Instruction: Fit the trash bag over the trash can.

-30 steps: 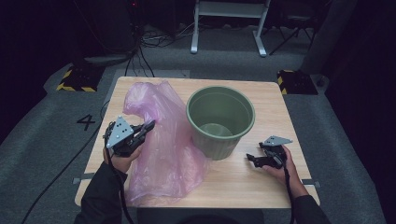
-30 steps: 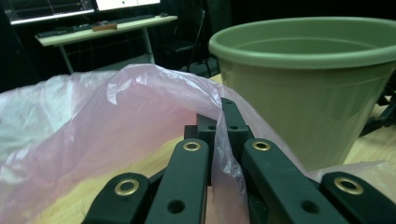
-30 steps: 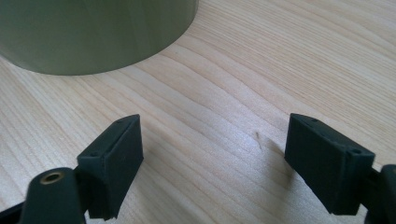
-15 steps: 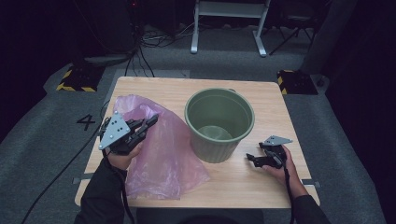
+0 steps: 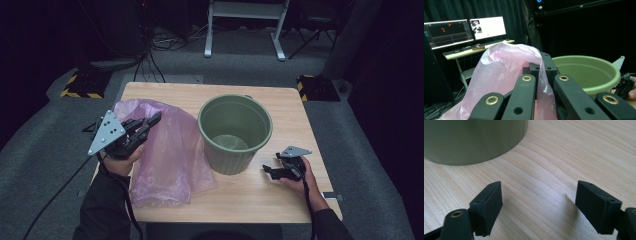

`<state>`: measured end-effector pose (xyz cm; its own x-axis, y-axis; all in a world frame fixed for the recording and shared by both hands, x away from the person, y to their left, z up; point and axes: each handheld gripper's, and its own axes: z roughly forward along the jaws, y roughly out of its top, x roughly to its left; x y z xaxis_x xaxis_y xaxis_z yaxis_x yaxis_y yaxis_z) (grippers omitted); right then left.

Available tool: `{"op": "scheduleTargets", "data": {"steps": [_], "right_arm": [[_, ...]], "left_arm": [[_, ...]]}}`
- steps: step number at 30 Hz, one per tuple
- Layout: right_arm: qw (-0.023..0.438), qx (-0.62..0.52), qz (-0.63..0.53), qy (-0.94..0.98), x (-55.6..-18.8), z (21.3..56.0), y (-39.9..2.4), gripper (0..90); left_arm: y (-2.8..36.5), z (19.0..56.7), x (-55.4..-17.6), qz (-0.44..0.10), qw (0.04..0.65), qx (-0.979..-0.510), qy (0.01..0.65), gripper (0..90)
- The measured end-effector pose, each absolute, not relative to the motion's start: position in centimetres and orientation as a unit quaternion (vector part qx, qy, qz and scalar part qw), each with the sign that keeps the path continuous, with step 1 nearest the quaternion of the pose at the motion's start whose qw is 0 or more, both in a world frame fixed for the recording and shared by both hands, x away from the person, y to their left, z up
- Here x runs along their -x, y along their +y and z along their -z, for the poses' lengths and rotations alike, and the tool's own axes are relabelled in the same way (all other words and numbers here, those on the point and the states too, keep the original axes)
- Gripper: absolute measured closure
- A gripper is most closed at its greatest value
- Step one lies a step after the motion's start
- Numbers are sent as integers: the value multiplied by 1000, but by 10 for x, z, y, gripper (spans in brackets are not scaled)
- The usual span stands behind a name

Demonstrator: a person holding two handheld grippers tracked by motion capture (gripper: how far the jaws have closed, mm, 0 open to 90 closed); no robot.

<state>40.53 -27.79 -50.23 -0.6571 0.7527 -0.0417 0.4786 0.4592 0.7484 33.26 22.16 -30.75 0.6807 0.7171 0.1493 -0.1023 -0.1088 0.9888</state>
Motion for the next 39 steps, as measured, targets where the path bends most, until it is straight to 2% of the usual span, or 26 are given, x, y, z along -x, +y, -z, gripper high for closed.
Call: {"op": "scheduleTargets", "data": {"steps": [9,16,19,23,29,39], "right_arm": [[179,-361,-380,833,-402,497,-274,223],[189,-359,-407,818,-397,481,-280,234],[195,-356,-428,807,-392,467,-284,243],[226,-343,-479,776,-377,425,-296,255],[246,-333,-501,760,-366,390,-300,255],[266,-279,-527,757,-360,323,-268,254]], "left_arm": [[194,274,-328,-320,645,-671,178,895],[159,267,-331,-290,645,-693,141,895],[140,271,-334,-273,641,-707,122,895],[115,281,-337,-257,619,-735,103,895],[88,299,-345,-228,595,-765,92,895],[58,326,-357,-198,549,-807,85,895]]}}
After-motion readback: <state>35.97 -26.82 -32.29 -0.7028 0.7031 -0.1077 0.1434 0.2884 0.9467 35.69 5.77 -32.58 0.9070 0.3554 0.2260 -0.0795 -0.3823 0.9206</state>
